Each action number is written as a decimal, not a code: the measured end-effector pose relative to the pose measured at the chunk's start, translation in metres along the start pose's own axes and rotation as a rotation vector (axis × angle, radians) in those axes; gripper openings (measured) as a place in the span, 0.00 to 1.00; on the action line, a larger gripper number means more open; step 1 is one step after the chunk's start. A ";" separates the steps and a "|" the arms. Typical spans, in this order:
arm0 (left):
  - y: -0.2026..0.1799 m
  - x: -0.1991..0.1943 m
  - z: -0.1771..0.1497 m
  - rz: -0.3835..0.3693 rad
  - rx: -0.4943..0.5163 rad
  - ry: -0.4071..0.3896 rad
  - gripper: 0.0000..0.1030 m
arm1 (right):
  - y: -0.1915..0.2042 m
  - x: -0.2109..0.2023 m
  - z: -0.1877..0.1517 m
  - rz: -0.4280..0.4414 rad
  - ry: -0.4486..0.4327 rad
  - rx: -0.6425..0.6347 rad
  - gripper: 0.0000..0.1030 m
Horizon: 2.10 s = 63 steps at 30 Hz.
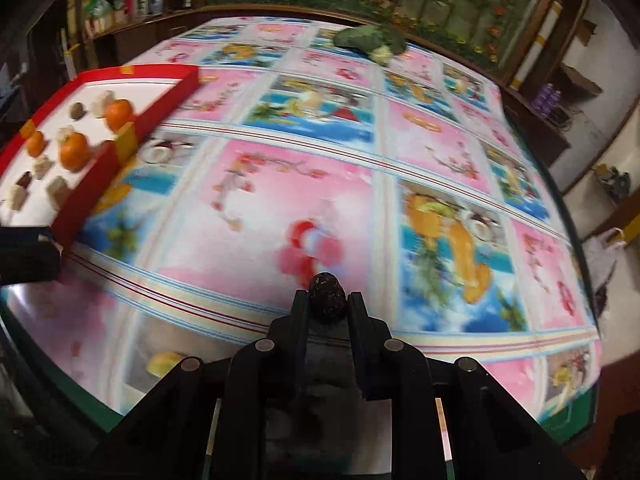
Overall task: Organize fruits
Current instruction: 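Carry the bun and date over the tray and open both tools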
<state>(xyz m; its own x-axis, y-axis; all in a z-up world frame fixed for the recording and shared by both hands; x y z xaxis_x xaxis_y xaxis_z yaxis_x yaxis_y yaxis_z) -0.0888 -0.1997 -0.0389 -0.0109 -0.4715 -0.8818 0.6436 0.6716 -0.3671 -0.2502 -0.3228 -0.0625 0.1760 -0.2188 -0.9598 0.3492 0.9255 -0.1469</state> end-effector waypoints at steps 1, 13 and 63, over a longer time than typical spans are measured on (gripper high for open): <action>0.009 -0.008 0.000 0.000 -0.017 -0.011 0.22 | 0.010 -0.001 0.005 0.014 0.000 -0.022 0.18; 0.102 -0.081 0.010 -0.029 -0.180 -0.105 0.22 | 0.091 -0.035 0.080 0.089 -0.073 -0.210 0.18; 0.117 -0.074 -0.012 0.110 -0.206 -0.200 0.91 | 0.143 -0.057 0.083 0.215 -0.105 -0.126 0.76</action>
<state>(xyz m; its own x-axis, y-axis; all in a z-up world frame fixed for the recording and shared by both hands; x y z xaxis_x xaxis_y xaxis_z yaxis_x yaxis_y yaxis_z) -0.0217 -0.0796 -0.0200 0.2144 -0.4794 -0.8510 0.4636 0.8168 -0.3433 -0.1344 -0.2038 -0.0085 0.3306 -0.0379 -0.9430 0.1773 0.9839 0.0226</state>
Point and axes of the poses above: each gripper's, at about its wrist camera, not at the fingertips, and x roughly the way its jaws point, y to its left, z to its top, the point moved 7 cm from there along x, roughly the way its jaws point, and after that the axes turned 8 degrees about y, right-handed, at the moved point
